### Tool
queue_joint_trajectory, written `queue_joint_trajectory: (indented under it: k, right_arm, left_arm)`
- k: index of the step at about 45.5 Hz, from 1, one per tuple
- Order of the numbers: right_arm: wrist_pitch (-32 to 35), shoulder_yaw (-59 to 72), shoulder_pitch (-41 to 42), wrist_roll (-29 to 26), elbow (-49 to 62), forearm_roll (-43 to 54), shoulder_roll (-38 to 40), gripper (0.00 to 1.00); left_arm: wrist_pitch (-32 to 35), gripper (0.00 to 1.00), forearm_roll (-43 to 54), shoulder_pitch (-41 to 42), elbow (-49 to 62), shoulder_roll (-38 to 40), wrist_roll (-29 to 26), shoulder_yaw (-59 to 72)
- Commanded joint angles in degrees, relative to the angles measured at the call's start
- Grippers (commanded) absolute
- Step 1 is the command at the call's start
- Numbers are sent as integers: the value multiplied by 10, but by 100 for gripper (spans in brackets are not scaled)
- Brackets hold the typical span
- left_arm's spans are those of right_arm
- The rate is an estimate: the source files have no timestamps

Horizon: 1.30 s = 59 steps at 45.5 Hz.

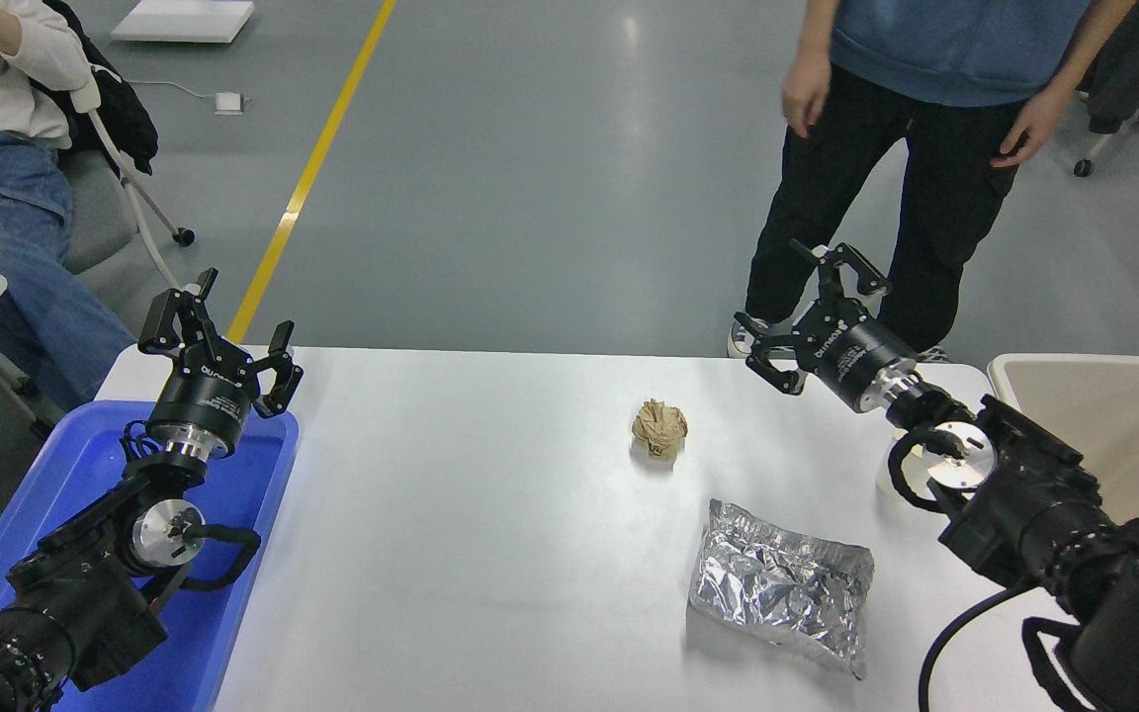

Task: Dispose of the paper cup in the dustbin

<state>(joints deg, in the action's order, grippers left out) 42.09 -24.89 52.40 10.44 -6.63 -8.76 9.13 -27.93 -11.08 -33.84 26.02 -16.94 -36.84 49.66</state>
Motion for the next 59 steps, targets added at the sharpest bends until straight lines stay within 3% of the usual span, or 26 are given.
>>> queue_joint_trajectory:
  k: [1, 13, 23, 41, 59]
  right_arm:
    - [29, 106, 1, 1, 0, 2, 127, 100]
    - [29, 229, 13, 20, 7, 37, 230, 100]
    - [29, 326, 54, 78, 9, 121, 254, 100]
    - [29, 534, 119, 211, 9, 258, 233, 99]
    - [-10, 655, 124, 232, 21, 329, 139, 99]
  left_arm:
    - [0, 100, 0, 0, 0, 0, 0, 0]
    - [0, 100, 0, 0, 0, 0, 0, 0]
    - [0, 100, 0, 0, 0, 0, 0, 0]
    - [0, 100, 0, 0, 0, 0, 0, 0]
    - [0, 100, 0, 0, 0, 0, 0, 0]
